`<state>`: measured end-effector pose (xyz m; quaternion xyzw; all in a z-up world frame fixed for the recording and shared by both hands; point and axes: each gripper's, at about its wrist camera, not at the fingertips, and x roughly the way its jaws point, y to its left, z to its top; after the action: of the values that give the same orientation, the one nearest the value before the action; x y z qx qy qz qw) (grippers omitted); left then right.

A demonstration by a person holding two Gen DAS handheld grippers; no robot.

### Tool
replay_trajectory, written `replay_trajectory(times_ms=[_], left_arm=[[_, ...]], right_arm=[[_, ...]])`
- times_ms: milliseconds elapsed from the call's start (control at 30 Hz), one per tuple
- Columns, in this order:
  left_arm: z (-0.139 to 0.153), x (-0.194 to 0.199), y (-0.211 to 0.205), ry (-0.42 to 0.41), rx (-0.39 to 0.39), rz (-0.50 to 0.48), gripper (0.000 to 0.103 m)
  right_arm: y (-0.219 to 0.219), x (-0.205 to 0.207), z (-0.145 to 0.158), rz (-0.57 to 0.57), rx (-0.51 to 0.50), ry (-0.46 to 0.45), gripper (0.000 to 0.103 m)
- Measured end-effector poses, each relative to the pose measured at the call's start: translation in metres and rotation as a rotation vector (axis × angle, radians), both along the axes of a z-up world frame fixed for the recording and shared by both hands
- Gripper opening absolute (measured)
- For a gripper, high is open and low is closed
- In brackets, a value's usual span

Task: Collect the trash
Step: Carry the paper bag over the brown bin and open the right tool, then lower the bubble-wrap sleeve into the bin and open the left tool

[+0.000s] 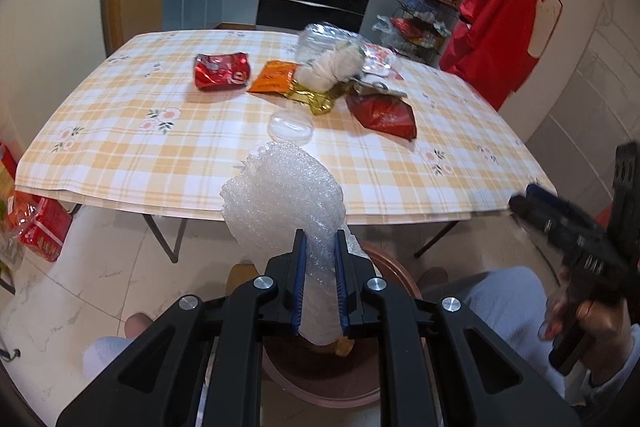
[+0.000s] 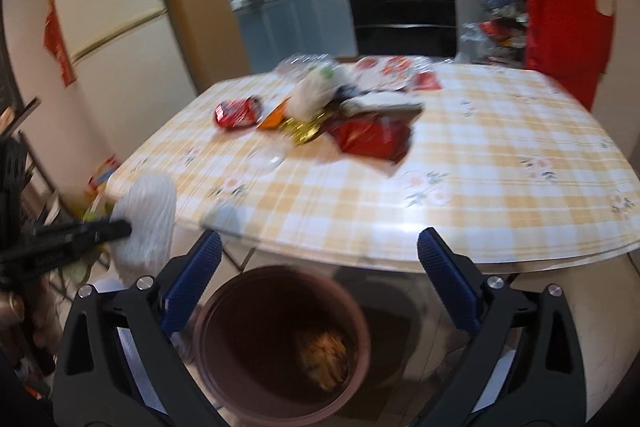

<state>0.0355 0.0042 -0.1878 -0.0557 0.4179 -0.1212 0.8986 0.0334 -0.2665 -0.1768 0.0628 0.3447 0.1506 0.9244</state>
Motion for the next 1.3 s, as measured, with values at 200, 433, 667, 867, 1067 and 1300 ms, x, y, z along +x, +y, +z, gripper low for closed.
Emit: replay_trajectory(times_ms=[200,433,667,867,1067,1300], left_arm=[[-0.008,0.006,-0.022,0.021,0.027,-0.047,0.014],[-0.013,0.009,-0.050,0.011,0.077,-0.120,0.041],[-0.005,0.006,-0.041,-0.064,0.106,-0.058,0.082],[-0.004,0.002,-0.017,-0.114,0.144,0.053,0.092],[-0.012,-0.004,0.002,-0.128,0.156,0.115,0.095],[-0.028,-0.002,0.011,-0.082,0.124,0.137,0.095]], right_arm=[[-0.030,0.003,-0.005,-0.077,0.026,-0.004,0.097],[-0.045,0.004,-0.021,-0.119,0.027,0.030,0.097],[-0.049,0.005,-0.030,-0.146,0.028,0.051,0.097],[-0.047,0.005,-0.035,-0.148,0.010,0.063,0.097],[-0.044,0.005,-0.041,-0.156,0.004,0.080,0.097],[-0.036,0.009,-0.040,-0.138,-0.020,0.073,0.097]])
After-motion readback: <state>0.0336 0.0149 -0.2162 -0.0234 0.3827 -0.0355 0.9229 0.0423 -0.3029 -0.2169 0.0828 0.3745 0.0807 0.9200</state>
